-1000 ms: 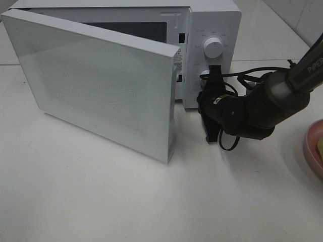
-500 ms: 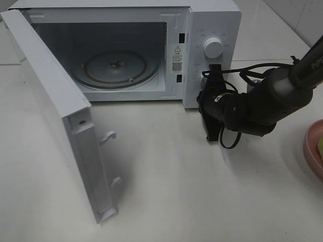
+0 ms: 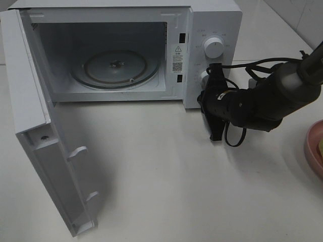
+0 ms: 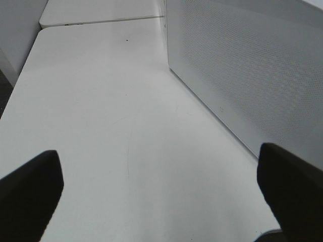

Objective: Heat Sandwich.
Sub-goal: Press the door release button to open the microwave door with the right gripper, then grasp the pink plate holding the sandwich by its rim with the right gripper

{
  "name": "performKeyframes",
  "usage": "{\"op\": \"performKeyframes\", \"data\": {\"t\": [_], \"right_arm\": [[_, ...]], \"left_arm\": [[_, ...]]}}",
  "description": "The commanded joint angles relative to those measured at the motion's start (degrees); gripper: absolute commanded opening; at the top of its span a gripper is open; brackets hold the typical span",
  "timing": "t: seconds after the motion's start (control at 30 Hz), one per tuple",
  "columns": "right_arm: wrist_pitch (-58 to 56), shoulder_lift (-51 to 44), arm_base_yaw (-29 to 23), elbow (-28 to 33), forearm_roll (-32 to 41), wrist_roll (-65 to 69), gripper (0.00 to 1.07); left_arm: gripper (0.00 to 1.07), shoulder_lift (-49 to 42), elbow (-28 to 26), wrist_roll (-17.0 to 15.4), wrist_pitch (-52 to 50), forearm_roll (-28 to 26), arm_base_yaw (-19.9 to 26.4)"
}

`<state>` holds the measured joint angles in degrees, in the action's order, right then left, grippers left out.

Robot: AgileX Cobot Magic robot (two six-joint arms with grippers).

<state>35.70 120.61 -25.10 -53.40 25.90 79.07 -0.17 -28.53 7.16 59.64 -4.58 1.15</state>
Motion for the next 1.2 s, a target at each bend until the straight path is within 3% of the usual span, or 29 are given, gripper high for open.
{"op": "performKeyframes", "data": {"t": [0.03, 0.37, 0.77, 1.2], "right_arm": [[5.10, -2.52, 0.97, -0.11, -3.44, 1.43, 0.00], [1.09, -6.19, 0.97, 4.47, -9.74, 6.13, 0.00], [0.80, -12.49, 0.97, 12.49, -10.83, 6.19, 0.00], [-10.08, -21.37, 1.09, 16.90, -13.06, -4.01, 0.00]], "left_arm": [[1.00, -1.55, 0.11, -0.46, -0.23, -0.11, 0.06], [1.00, -1.55, 0.11, -0.46, -0.23, -0.11, 0.06], [1.00, -1.55, 0.11, -0.46, -0.23, -0.11, 0.06], [1.00, -1.55, 0.11, -0.46, -0.23, -0.11, 0.06]]}}
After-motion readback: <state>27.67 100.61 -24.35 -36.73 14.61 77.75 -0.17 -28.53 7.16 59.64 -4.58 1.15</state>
